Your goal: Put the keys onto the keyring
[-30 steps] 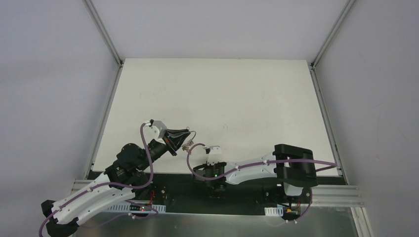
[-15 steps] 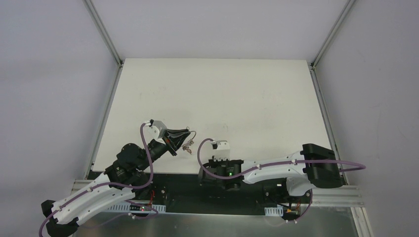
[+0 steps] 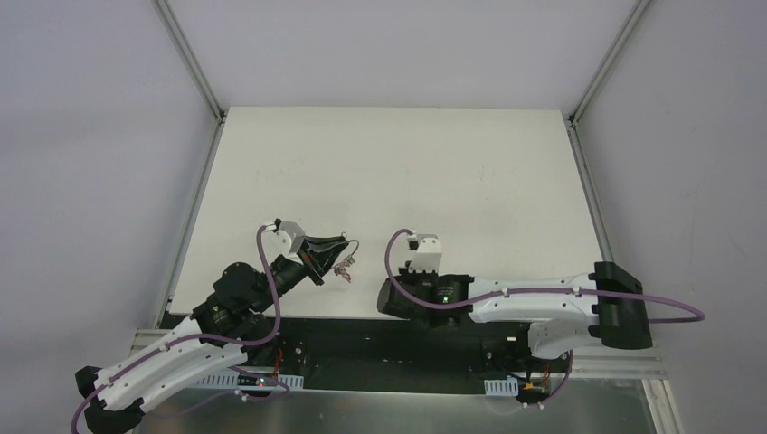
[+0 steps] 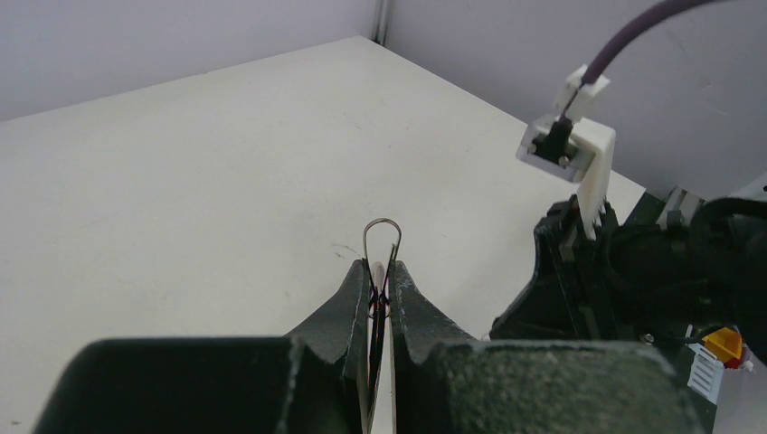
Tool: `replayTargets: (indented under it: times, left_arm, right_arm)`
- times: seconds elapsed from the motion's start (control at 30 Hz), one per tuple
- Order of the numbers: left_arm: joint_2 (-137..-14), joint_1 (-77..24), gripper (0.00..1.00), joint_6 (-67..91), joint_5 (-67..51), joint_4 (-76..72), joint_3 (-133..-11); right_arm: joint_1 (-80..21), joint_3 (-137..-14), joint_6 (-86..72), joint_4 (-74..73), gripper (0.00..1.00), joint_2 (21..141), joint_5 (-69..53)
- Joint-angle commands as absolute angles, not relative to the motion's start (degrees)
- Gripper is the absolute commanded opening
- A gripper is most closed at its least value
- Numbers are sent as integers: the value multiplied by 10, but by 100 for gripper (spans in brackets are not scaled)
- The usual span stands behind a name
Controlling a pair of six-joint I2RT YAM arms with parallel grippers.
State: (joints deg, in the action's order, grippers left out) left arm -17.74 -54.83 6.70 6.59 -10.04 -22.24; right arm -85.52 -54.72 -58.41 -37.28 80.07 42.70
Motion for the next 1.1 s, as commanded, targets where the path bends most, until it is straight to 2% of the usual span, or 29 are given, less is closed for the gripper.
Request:
replayTargets:
  times: [0.0,0.17,0.43,0.63,0.9,1.07]
  left_arm:
    - [-175,-556,0,72,70,-134,-228]
    - [-178,-555,0,73,64,-134,-229]
    - [-173,-555,0,73,50,-138,-229]
    - [-170,-556,0,75,22,-154,-225]
    - [-159,-556,0,76,-24,-183,-214]
    - [-156,-556,0,73,-43,-203,-206]
  right_arm:
    - [-803,-543,-505,-345,0,752,436]
    - [-762,-531,-404,-269,0,698,360]
    - [-710,-514,-311,-195,0,591,165]
    - [-668,-472,-326,-119,0,527,54]
    - [-663,-441,-379,-5,0,533,-22]
    - [-664,-408,-431,117,0,532,-36]
